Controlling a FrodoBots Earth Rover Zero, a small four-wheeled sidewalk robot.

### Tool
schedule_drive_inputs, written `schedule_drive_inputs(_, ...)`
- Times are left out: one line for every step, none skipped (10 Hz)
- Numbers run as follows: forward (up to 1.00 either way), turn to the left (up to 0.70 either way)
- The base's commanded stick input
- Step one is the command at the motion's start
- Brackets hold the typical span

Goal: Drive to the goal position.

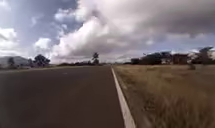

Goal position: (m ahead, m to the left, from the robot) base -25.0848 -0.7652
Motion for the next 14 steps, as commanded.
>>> schedule_drive_inputs(0.84,0.0)
schedule_drive_inputs(0.84,0.0)
schedule_drive_inputs(0.83,0.0)
schedule_drive_inputs(0.83,0.0)
schedule_drive_inputs(0.84,0.0)
schedule_drive_inputs(0.84,0.01)
schedule_drive_inputs(0.84,0.02)
schedule_drive_inputs(0.85,0.03)
schedule_drive_inputs(0.85,0.04)
schedule_drive_inputs(0.62,0.24)
schedule_drive_inputs(0.22,0.58)
schedule_drive_inputs(0.0,0.76)
schedule_drive_inputs(0.0,0.76)
schedule_drive_inputs(0.0,0.76)
